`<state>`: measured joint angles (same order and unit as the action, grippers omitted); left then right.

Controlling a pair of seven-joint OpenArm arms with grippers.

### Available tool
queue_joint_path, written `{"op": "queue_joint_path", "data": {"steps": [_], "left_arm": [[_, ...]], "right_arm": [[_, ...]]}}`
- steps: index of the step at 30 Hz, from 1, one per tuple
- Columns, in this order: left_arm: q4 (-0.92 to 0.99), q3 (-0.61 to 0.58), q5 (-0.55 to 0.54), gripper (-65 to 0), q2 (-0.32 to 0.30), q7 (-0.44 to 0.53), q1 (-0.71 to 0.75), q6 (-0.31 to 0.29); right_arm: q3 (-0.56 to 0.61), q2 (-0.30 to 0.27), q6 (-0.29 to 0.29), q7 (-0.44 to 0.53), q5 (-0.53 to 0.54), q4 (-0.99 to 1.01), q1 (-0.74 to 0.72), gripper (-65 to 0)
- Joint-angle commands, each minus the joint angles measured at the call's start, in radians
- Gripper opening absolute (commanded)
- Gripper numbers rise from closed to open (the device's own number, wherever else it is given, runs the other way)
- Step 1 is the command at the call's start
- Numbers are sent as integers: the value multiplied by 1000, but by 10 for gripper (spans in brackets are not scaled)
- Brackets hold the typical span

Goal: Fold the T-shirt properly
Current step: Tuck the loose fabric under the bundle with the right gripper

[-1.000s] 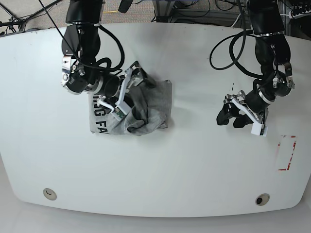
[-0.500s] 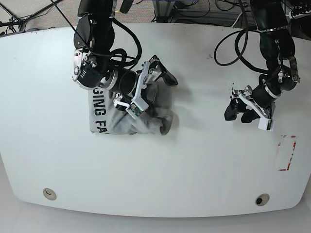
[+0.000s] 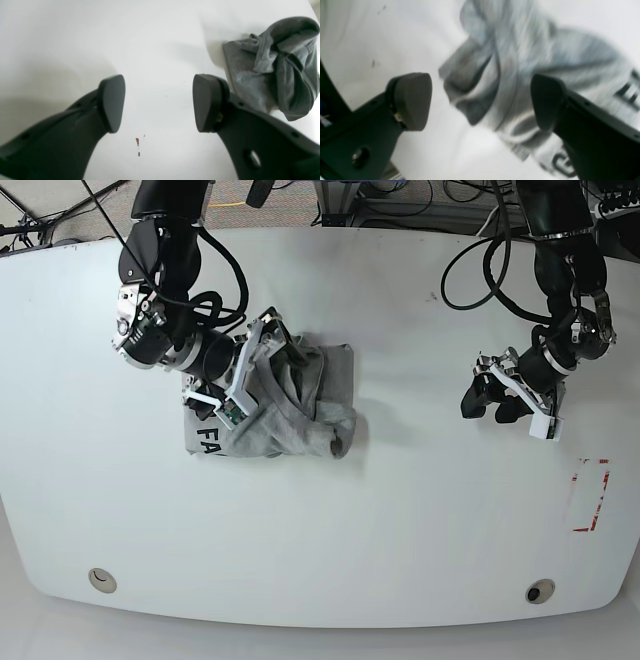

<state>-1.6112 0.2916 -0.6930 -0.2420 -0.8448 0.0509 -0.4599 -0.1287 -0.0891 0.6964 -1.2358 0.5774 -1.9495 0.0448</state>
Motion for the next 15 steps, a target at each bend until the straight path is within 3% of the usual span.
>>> {"op": "queue_joint_path", "data": {"steps": [1, 15], "left_arm": [[-18, 2, -18, -253, -12, 17, -9, -4], [-18, 2, -18, -253, -10, 17, -7, -3]], "right_arm": [[5, -11, 2, 23, 60, -17, 8, -67], [8, -4, 2, 26, 69, 34, 68, -68]]}}
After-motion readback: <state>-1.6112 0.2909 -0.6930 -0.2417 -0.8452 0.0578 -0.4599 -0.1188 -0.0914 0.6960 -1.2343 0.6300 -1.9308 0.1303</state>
